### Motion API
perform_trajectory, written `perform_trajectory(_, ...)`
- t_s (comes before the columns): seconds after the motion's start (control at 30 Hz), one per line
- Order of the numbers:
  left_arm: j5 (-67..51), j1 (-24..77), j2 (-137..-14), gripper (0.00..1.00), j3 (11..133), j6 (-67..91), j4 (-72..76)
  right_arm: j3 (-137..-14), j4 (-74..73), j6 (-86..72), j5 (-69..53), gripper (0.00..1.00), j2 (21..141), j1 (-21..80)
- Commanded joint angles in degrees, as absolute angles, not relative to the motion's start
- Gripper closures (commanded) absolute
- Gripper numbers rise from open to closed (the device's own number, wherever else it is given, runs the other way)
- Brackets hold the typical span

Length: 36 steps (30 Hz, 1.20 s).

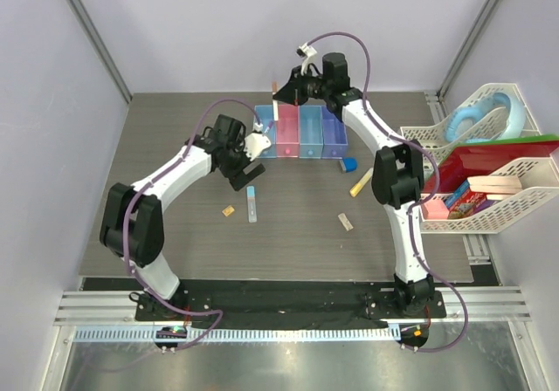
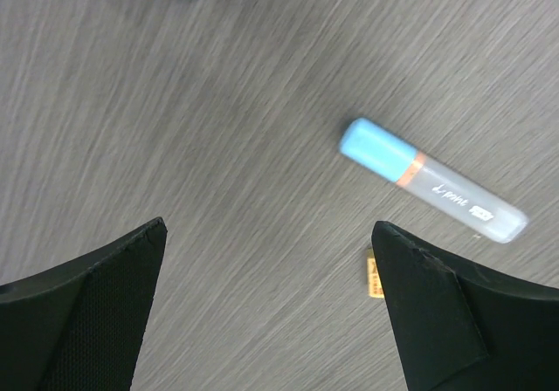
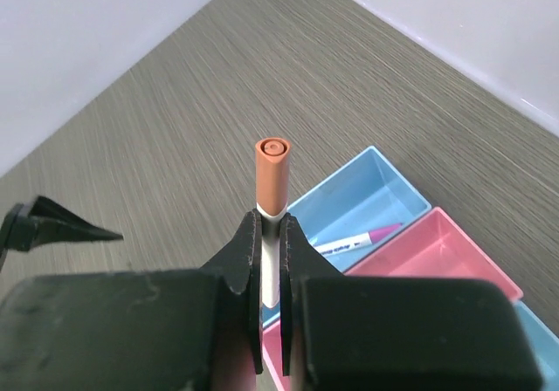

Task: Sort the stationery into containers
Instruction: Place the pen in the storage box.

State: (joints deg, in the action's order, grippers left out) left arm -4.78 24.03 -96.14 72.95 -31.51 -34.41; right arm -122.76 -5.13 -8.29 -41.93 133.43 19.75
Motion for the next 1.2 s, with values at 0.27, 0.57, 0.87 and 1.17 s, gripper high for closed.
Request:
perform_trajectory(0.27, -6.68, 29.79, -103.71, 0.00, 78.05, -26.02, -38.06, -121.38, 6.15, -9.58, -44.39, 0.99, 138.33, 22.15)
perform_trajectory(0.57, -6.07, 31.55, -109.68, 0.02, 79.89, -22.15, -42.01, -120.41, 5.02, -7.39, -42.45, 0.99, 141.41, 22.32)
perform_trajectory(0.87, -5.53, 31.55, -111.80, 0.04, 80.51, -18.20, -43.24, -120.24, 1.41, -4.05, -40.17, 0.86, 141.94, 22.32)
perform_trajectory(1.17, -7.73, 31.55, -112.76, 0.27, 80.60, -17.23, -44.30, -119.09, -1.76, -1.32, -39.11, 0.56, 140.71, 22.32)
